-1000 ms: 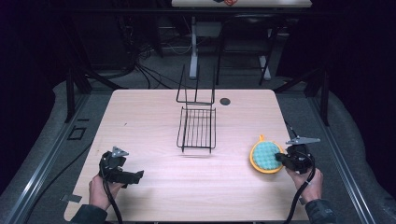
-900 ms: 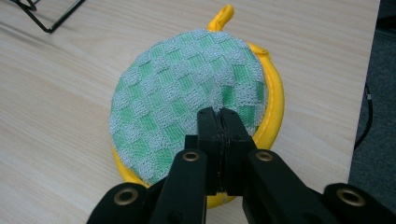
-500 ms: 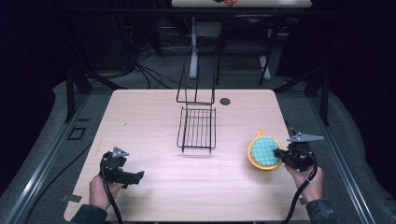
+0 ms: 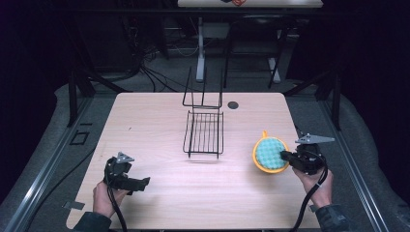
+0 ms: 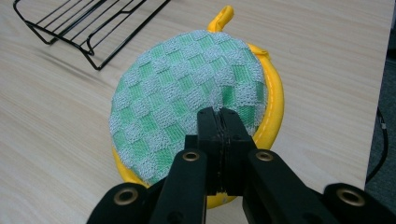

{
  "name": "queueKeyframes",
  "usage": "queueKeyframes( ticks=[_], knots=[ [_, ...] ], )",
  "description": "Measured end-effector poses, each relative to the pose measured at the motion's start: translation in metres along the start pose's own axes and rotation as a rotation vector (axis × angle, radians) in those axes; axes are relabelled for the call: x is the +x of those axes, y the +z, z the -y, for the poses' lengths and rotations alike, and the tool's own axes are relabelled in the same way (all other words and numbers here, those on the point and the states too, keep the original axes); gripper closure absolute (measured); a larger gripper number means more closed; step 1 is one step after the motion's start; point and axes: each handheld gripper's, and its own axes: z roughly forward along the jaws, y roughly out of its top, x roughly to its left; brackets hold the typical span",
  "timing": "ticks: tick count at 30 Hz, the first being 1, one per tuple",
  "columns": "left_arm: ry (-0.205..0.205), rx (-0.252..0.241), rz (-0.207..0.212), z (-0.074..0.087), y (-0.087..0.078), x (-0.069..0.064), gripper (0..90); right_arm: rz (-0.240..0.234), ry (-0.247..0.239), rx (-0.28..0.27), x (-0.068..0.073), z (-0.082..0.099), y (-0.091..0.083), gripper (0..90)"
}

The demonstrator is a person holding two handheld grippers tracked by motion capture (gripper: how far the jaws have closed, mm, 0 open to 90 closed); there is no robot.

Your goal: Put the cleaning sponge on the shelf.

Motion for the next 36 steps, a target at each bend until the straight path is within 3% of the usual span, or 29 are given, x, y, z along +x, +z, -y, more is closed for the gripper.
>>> queueKeyframes(
  ticks=[26,36],
  knots=[
    [-0.003,0.012,0.014,0.001,0.002,0.001,0.0,-0.056,-0.056,-0.040,0.025,-0.036,0.014,88.9],
    [-0.007,0.014,0.018,0.001,0.002,0.000,0.0,-0.082,-0.066,-0.025,0.034,-0.048,0.019,88.9]
  ],
)
